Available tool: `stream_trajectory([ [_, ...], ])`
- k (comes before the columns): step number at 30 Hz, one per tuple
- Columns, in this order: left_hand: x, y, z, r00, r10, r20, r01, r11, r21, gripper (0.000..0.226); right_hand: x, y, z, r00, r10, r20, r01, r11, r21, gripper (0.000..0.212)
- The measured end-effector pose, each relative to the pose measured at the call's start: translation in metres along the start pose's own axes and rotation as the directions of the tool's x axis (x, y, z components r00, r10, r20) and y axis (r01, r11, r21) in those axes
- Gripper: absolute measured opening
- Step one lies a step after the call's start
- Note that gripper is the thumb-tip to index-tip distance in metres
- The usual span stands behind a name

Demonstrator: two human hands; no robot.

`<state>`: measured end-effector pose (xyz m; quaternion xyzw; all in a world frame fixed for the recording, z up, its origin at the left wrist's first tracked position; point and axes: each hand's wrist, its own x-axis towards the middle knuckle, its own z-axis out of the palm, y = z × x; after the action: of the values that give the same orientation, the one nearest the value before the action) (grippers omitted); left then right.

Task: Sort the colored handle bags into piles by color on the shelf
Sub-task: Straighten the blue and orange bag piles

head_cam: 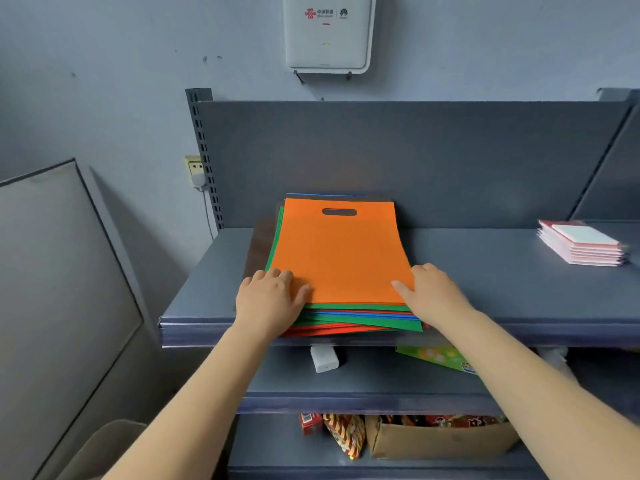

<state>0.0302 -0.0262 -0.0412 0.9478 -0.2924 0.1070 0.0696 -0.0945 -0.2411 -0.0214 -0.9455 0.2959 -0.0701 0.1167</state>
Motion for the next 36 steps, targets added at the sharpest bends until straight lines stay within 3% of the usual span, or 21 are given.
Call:
stream_trajectory([
  [5, 0.012, 0.003, 0.011, 0.997, 0.064, -0.037, -0.066, 0.995, -0.069, 0.047, 0.019, 0.014, 0.007, 0.982, 0.185, -0.030, -0.176, 0.965, 0.194, 0.036],
  [11, 0.020, 0.004, 0.013, 0.990, 0.131, -0.049, -0.138, 0.975, -0.176, 0.046, 0.024, 0.029, 0.000, 0.943, 0.221, -0.248, -0.139, 0.941, 0.310, 0.016],
  [15, 0.028, -0.007, 0.014, 0.998, -0.032, -0.046, 0.020, 0.966, -0.257, 0.045, 0.025, 0.045, -0.001, 0.885, 0.240, -0.399, -0.058, 0.908, 0.416, 0.010],
  [21, 0.039, -0.042, 0.008, 0.939, -0.337, 0.073, 0.341, 0.871, -0.354, 0.041, 0.026, 0.057, 0.016, 0.855, 0.310, -0.415, 0.005, 0.796, 0.605, 0.011],
  [25, 0.035, -0.059, -0.002, 0.906, -0.424, -0.007, 0.375, 0.809, -0.453, 0.023, 0.024, 0.059, 0.021, 0.851, 0.315, -0.420, 0.084, 0.708, 0.701, 0.019],
  [28, 0.020, -0.060, -0.011, 0.891, -0.420, -0.174, 0.270, 0.797, -0.541, 0.007, 0.017, 0.057, 0.021, 0.866, 0.316, -0.387, 0.129, 0.606, 0.785, 0.026],
  [32, -0.020, -0.053, -0.026, 0.799, -0.492, -0.346, 0.125, 0.698, -0.705, 0.010, 0.001, 0.049, 0.014, 0.894, 0.311, -0.323, 0.173, 0.426, 0.888, 0.033],
  [36, -0.075, -0.043, -0.031, 0.622, -0.648, -0.440, 0.098, 0.622, -0.777, 0.011, -0.020, 0.038, 0.007, 0.948, 0.253, -0.191, 0.147, 0.182, 0.972, 0.027],
])
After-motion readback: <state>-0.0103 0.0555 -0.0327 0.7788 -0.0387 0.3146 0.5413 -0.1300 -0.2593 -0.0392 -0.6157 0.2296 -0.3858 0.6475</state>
